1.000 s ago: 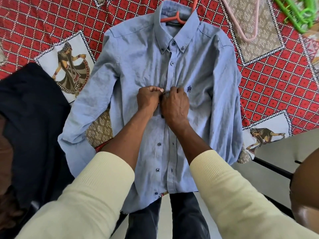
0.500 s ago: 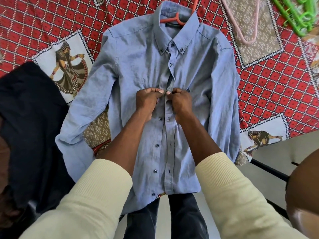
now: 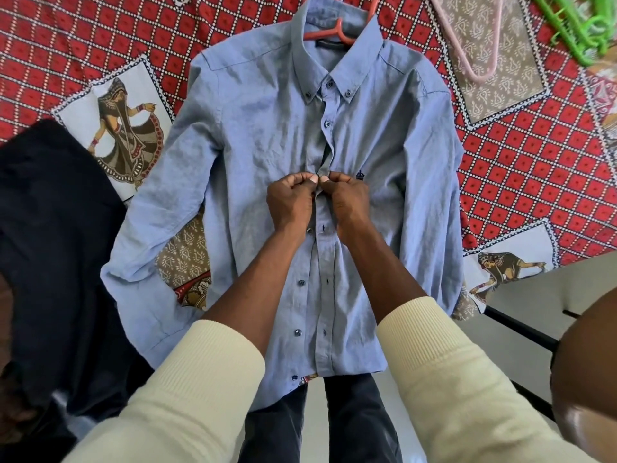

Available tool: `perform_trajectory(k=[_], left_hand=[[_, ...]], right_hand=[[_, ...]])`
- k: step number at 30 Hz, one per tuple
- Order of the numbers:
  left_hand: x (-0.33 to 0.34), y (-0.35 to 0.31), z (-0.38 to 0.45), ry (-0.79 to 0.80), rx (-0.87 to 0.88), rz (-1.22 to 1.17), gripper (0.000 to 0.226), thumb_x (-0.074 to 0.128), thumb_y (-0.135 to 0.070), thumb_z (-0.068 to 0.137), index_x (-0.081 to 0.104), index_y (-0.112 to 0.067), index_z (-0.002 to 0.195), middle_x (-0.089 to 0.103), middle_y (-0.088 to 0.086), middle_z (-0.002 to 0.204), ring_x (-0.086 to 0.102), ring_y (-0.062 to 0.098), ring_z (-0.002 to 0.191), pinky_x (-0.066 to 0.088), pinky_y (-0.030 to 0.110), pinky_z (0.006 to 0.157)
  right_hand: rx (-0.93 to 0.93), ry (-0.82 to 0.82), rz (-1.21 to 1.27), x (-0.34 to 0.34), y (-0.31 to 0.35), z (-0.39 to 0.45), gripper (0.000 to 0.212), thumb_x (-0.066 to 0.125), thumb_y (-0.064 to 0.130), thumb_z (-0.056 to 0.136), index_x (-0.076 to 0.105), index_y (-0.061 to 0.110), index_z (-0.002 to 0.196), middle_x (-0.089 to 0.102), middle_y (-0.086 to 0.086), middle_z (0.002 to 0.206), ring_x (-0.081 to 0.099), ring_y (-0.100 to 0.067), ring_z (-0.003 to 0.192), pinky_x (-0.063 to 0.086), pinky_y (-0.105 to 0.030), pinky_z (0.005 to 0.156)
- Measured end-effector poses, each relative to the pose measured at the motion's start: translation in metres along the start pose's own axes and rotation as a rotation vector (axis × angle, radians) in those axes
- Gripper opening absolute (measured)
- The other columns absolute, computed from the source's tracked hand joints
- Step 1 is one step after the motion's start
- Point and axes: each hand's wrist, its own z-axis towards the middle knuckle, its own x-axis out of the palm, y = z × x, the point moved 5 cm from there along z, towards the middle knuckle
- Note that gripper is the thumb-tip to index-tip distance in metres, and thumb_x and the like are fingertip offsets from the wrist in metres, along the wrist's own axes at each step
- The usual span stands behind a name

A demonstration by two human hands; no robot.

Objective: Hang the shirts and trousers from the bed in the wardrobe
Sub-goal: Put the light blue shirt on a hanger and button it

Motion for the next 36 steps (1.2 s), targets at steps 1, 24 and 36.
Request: perform_trajectory(k=[1,24,36], left_hand=[[0.000,0.000,0.000,0.001,-0.012,-0.013,0.005,0.074,-0.007,0.080,0.075,-0.011,0.077,0.075,0.008,0.077,0.072,0.019,0.073,0.061,0.037,0.077],[-0.008,-0.009,0.016,0.294,-0.136,-0.018,0.004,0.069,-0.003,0.086,0.071,-0.005,0.083,0.073,0.008,0.072,0.069,0.018,0.064,0.055,0.026,0.058],[-0.008,-0.009,0.024,0.313,-0.077,0.087,0.009,0.076,-0.008,0.083,0.072,0.001,0.083,0.072,0.014,0.075,0.068,0.021,0.065,0.057,0.028,0.062]], right_hand=[[0.007,0.009,0.017,0.000,0.001,-0.001,0.023,0.068,-0.003,0.080,0.072,0.013,0.063,0.072,-0.016,0.076,0.067,-0.030,0.077,0.056,-0.049,0.087],[-0.117,-0.022,-0.020,-0.004,0.005,-0.009,0.003,0.073,0.000,0.077,0.074,0.002,0.077,0.068,-0.004,0.063,0.062,-0.009,0.058,0.050,-0.020,0.057],[-0.391,-0.077,-0.369,-0.001,0.004,-0.005,0.009,0.072,0.015,0.082,0.074,0.013,0.074,0.070,-0.001,0.067,0.063,-0.009,0.060,0.054,-0.032,0.061]])
